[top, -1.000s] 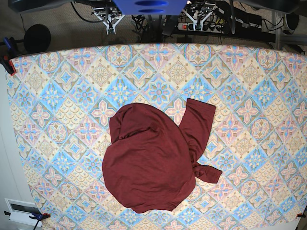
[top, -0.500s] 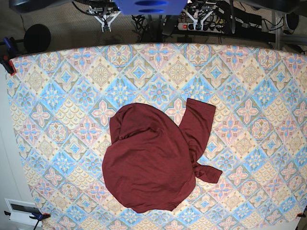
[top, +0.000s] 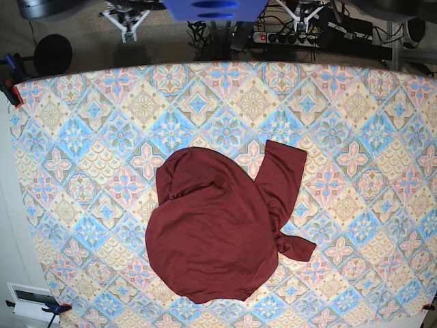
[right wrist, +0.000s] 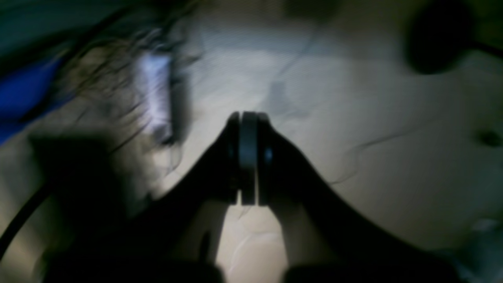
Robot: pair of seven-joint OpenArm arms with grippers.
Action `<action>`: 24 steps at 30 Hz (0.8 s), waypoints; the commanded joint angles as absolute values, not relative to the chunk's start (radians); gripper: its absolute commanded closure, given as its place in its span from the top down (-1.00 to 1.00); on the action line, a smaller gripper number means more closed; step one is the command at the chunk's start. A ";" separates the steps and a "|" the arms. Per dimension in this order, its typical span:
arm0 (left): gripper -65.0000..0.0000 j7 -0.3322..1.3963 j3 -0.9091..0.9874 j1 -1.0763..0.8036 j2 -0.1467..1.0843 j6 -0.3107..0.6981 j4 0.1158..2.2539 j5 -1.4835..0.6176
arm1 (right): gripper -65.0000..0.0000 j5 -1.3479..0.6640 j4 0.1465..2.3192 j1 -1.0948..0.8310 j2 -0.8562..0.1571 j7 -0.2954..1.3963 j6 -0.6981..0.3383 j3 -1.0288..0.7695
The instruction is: Layout the t-shirt on the table in an organized manner, then fold the t-shirt properly
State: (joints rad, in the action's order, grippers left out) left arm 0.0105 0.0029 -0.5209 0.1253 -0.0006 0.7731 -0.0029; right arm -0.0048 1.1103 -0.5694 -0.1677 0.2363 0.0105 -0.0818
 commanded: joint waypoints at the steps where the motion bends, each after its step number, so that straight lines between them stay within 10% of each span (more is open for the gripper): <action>1: -1.00 0.002 0.004 -0.559 0.137 -0.001 0.820 -0.002 | -1.00 -0.008 1.159 -0.604 -0.166 0.222 0.002 -0.101; 24: -1.00 0.340 0.010 -0.901 0.203 -0.001 1.894 -0.005 | -1.00 -0.441 1.974 -0.886 -0.236 0.397 0.001 -0.303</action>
State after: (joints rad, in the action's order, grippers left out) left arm 0.3660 0.0074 -0.8925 0.2001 0.0029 1.8744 -0.0071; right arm -0.4397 1.9739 -0.8524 -0.2405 0.3717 0.0021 -0.3004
